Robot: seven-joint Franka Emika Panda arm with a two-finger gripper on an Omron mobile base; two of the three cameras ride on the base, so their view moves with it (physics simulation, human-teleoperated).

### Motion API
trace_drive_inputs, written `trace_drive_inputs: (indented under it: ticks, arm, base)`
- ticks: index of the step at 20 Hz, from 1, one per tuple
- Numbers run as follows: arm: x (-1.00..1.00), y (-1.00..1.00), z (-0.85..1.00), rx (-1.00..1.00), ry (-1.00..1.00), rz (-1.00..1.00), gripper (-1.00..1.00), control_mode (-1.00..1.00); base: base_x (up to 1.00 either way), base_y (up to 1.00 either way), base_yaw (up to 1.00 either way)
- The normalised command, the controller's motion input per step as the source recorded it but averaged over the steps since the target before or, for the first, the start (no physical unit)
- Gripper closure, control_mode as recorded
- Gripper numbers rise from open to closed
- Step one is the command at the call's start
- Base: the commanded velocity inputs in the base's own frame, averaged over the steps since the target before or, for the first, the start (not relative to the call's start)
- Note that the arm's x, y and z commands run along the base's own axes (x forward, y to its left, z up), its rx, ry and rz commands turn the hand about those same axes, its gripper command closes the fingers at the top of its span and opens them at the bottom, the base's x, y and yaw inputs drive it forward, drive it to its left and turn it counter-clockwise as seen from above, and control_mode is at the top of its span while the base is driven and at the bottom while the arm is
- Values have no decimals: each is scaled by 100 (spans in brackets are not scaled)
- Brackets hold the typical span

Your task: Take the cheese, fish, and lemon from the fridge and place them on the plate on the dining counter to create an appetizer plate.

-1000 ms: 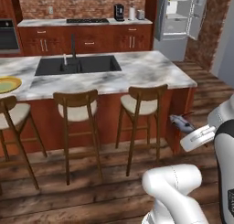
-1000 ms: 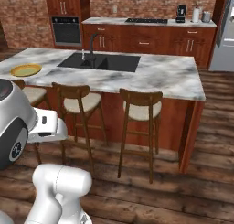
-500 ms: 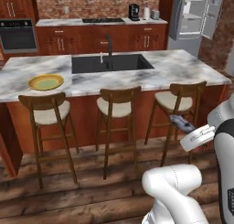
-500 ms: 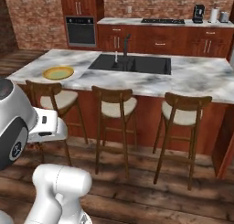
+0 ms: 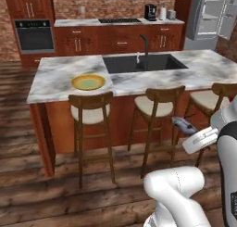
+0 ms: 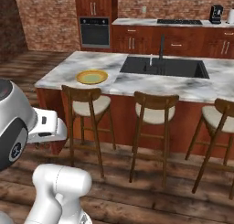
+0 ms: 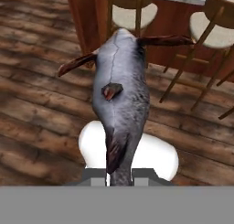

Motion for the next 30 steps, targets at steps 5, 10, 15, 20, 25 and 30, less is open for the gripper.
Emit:
trace_drive_inputs:
  ticks: [5,10,15,20,25,30]
  arm:
    - [0,0,0,0,0,0,100,100]
    - [0,0,0,0,0,0,100,100]
    - [0,0,0,0,0,0,100,100]
    - [0,0,0,0,0,0,100,100]
    - [0,0,0,0,0,0,100,100]
    - [0,0,0,0,0,0,100,100]
  base:
    - [63,51,-7]
    - [86,9,-8]
    - [94,6,-8]
    - [100,45,-10]
    - [100,77,-13]
    - [90,82,-13]
